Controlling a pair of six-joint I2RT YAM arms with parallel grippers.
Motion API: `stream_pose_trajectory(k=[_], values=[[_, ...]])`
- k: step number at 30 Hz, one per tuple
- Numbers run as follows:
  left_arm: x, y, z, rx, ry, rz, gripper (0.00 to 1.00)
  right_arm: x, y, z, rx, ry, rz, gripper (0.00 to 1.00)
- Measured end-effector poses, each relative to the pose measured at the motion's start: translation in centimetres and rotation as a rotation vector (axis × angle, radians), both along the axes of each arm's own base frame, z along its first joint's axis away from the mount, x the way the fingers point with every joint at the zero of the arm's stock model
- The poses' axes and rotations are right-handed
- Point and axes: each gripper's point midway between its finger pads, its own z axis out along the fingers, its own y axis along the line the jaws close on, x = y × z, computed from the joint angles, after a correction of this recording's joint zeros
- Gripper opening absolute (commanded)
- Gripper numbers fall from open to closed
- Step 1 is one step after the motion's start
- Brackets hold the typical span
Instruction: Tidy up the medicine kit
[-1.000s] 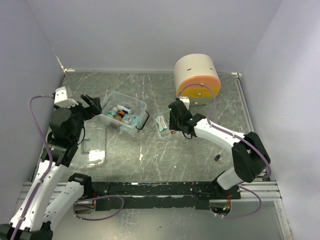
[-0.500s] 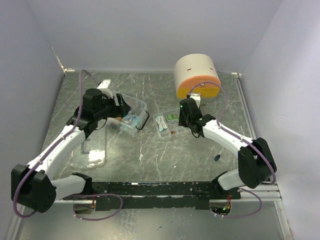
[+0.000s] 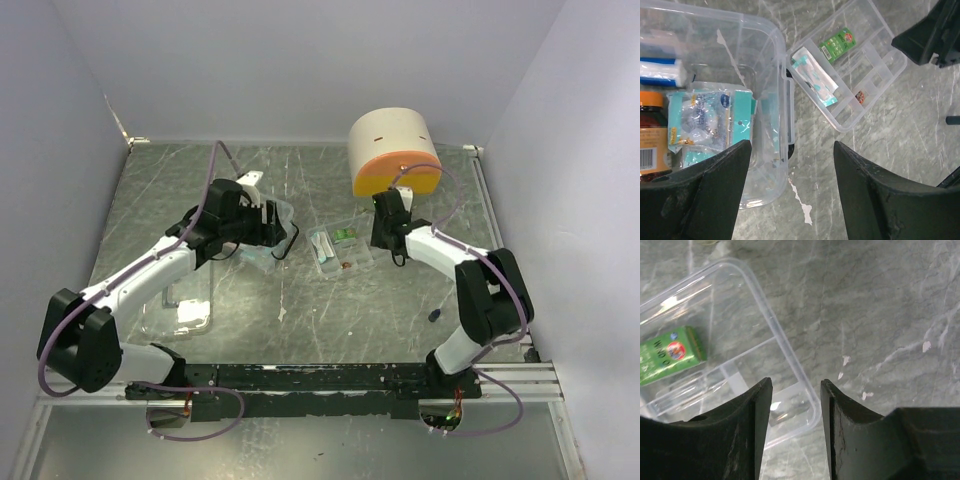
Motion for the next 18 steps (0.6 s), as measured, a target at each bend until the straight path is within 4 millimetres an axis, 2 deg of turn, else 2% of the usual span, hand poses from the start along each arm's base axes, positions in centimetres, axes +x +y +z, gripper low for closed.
stream_pose_trajectory(k=[7, 18], values=[[-0.8, -0.7, -0.7, 0.013, 0.031, -0.032, 0.77, 1.2, -2.0, -1.2, -0.018, 0.032, -0.053, 0.43], [-1.0, -0.9, -2.9, 0.048, 0.100, -0.037, 0.76, 0.8, -1.1, -3.3, 0.023, 0.106, 0.030, 0.42]])
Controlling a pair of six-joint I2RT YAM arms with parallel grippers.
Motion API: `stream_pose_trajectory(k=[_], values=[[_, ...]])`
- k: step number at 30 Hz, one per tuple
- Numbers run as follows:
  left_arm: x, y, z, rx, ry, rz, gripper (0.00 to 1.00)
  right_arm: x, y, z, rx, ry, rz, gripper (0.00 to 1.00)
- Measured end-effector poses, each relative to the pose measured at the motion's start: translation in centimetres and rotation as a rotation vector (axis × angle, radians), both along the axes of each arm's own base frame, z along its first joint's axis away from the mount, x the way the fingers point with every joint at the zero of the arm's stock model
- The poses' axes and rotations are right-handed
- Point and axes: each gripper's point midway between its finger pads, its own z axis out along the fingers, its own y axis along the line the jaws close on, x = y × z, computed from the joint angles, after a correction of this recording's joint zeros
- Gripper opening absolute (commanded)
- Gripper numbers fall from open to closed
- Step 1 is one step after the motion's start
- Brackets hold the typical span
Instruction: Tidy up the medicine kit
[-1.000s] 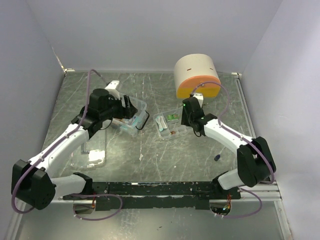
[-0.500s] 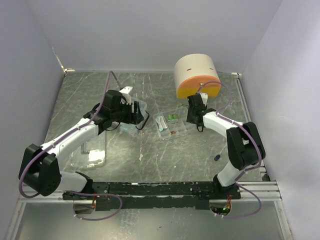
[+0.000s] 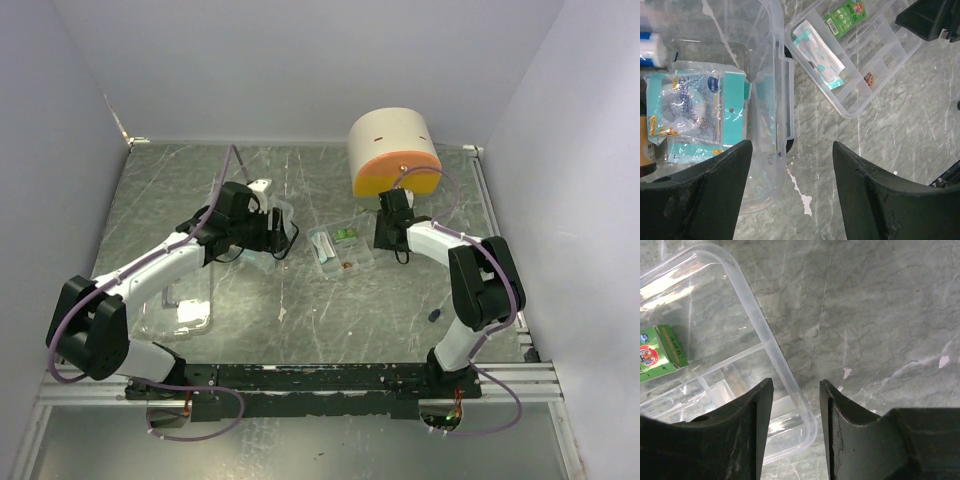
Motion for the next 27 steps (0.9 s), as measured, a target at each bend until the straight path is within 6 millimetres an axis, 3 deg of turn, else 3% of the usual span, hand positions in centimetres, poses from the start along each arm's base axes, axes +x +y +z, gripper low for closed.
stream_pose_trajectory(k=[9, 19, 27], values=[[-0.5, -0.4, -0.3, -0.003, 0.019, -0.022, 0.75, -1.7, 0.2, -0.4, 0.040, 0.040, -0.021, 0.44], [-1.5, -1.2, -0.4, -0.010, 0.036, -0.062, 0.74, -7.2, -0.1, -1.0, 0.118, 0.118, -0.078, 0.49], [-2.7, -2.6, -0.9, -0.004, 0.048, -0.121, 0.70, -11.4, 1.1, -0.9, 0.187, 0.152, -0.054, 0.51]])
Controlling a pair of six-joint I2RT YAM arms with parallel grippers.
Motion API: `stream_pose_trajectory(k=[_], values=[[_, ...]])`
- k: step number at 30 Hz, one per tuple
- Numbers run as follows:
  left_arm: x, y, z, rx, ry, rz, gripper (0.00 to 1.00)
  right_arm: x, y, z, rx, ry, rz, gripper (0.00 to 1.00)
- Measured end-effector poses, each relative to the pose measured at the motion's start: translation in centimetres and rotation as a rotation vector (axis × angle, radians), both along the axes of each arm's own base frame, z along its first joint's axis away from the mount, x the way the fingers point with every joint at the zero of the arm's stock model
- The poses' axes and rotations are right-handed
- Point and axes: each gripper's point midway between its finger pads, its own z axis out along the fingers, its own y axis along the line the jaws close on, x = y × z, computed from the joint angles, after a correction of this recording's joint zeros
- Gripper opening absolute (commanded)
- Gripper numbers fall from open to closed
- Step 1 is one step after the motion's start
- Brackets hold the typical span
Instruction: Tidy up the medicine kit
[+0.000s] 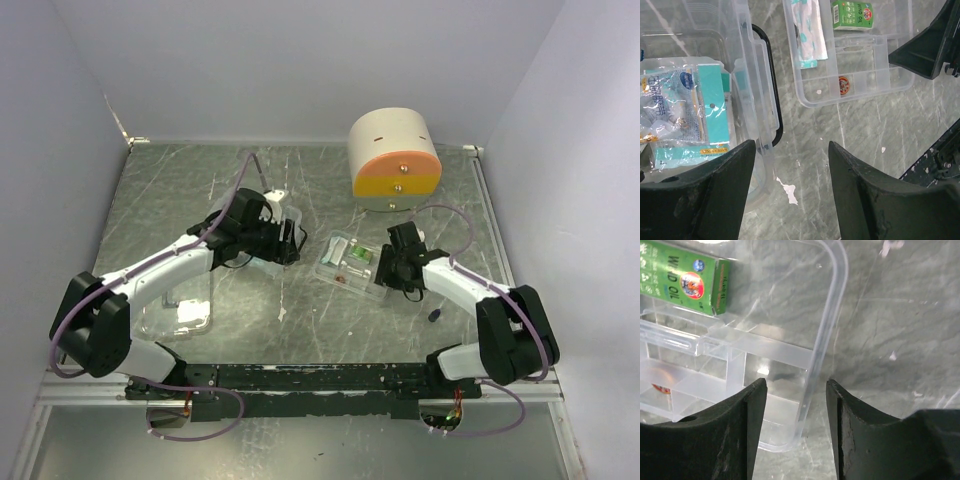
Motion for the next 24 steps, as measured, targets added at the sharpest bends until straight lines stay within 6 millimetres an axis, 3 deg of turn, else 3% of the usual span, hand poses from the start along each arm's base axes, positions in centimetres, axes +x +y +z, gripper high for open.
stream_pose_trajectory(k=[11, 18, 24], values=[[-2.7, -2.1, -0.4, 0.022, 0.004, -0.118, 0.68, -2.5, 1.9, 1.2, -0.011, -0.012, 0.063, 0.51], [-3.4, -1.8, -0.3, 0.048, -0.001, -0.140, 0.72, -0.3, 3.9, 4.5, -0.094, -0.128, 0.172, 0.45], [-3.3, -0.9, 1.4, 0.060, -0.055, -0.123, 0.77, 1.9, 6.1, 4.7, -0.113, -0.183, 0.381, 0.37]])
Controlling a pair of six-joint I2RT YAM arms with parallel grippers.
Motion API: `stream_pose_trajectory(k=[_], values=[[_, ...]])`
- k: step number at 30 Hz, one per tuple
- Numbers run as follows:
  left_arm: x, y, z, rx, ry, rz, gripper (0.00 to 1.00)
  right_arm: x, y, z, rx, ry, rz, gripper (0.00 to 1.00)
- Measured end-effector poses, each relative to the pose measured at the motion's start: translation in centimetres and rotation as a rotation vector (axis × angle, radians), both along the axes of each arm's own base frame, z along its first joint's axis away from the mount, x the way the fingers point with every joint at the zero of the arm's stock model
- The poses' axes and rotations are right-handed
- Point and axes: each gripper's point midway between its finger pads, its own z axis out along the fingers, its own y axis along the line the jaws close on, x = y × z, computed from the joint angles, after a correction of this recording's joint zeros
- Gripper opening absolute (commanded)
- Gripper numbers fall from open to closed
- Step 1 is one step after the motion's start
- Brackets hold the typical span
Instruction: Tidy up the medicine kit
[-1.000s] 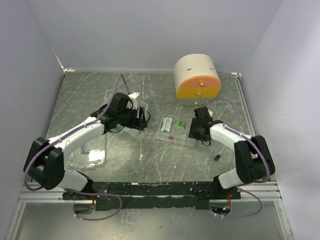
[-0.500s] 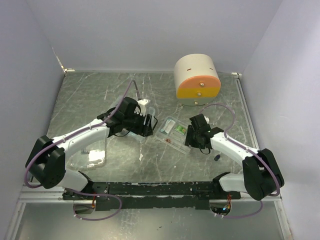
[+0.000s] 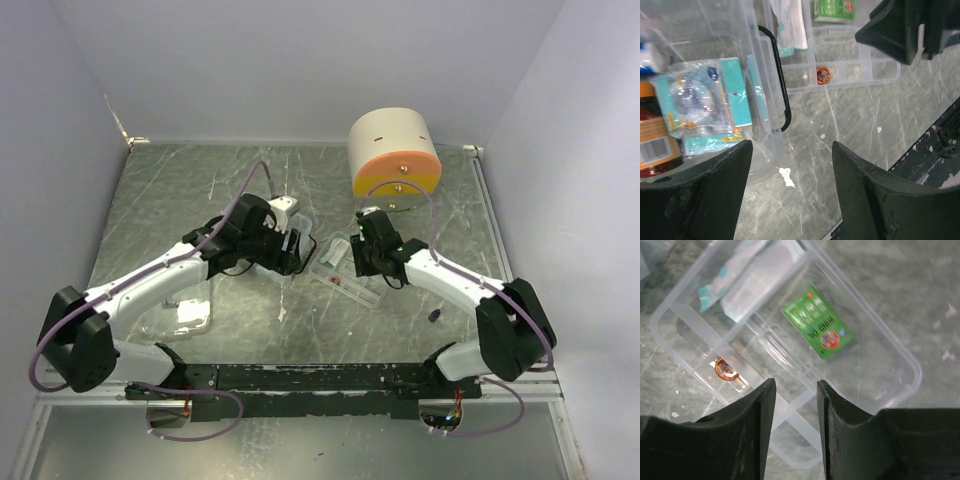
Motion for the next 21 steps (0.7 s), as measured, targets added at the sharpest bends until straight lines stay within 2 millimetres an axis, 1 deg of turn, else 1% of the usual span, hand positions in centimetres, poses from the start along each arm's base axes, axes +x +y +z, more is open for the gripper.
stream_pose_trajectory(k=[1, 3, 6, 10, 13, 16, 18, 21], values=[[0.1, 0.1, 0.5, -0.003, -0.013, 0.007, 0.77, 0.3, 0.5, 0.1, 0.001, -0.010, 0.044, 0.37], [0.5, 0.6, 1.7, -0.009, -0.056, 0.036, 0.78, 0.9, 1.4, -0.4, -0.005, -0.010, 0.126, 0.36], [1.1, 1.7, 3.9, -0.024, -0.130, 0.096, 0.80, 1.5, 2.5, -0.6, -0.004, -0.016, 0.216, 0.36], [1.9, 3.5, 8.2, -0.086, -0.270, 0.207, 0.82, 2.3, 3.2, -0.8, -0.016, -0.032, 0.274, 0.36], [2.2, 4.9, 10.6, -0.127, -0.356, 0.278, 0.83, 2.5, 3.1, -1.6, -0.037, -0.023, 0.297, 0.36], [2.5, 5.9, 11.9, -0.150, -0.410, 0.334, 0.84, 2.5, 2.9, -2.2, -0.053, -0.009, 0.310, 0.34], [2.6, 6.3, 12.1, -0.156, -0.426, 0.352, 0.83, 2.5, 2.7, -2.5, -0.057, -0.001, 0.319, 0.32], [2.8, 6.5, 12.1, -0.154, -0.434, 0.366, 0.83, 2.3, 2.8, -3.0, -0.059, 0.015, 0.342, 0.31]])
